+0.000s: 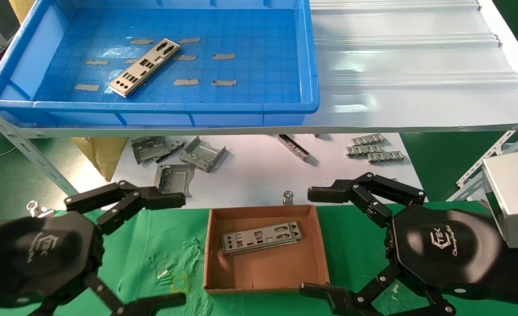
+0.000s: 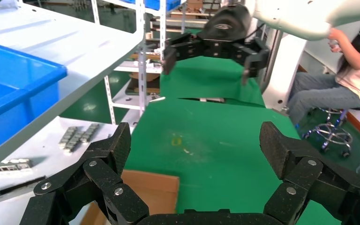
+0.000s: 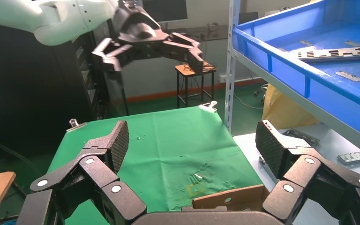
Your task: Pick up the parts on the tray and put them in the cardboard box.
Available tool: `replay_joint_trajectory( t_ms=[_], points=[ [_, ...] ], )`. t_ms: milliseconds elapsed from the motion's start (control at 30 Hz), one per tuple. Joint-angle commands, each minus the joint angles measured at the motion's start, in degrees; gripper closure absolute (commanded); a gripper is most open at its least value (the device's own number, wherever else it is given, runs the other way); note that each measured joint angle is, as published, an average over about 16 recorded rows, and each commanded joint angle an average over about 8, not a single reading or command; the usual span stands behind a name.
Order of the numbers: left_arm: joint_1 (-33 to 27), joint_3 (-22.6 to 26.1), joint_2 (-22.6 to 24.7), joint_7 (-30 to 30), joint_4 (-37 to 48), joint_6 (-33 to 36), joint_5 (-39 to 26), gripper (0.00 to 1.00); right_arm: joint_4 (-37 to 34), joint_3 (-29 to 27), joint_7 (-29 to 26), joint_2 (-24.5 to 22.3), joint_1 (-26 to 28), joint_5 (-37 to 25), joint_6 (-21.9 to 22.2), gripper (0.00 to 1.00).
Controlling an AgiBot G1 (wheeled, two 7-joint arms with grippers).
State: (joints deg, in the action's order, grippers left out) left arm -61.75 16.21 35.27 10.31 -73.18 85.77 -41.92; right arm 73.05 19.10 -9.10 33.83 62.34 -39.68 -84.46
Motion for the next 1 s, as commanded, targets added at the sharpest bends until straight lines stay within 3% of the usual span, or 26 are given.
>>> replay_joint_trajectory(
  t_ms=[33, 1000],
  points=[
    [0.8, -0.9, -1.1, 0.9, -1.9, 0.0, 0.3, 0.00, 0.0, 0.0, 0.0, 0.0, 0.0, 0.0, 0.0, 0.00],
    [0.2, -0.3, -0.3, 0.4, -0.5, -0.1, 0.1, 0.00, 0.0, 0.0, 0.0, 0.0, 0.0, 0.0, 0.0, 0.00]
  ],
)
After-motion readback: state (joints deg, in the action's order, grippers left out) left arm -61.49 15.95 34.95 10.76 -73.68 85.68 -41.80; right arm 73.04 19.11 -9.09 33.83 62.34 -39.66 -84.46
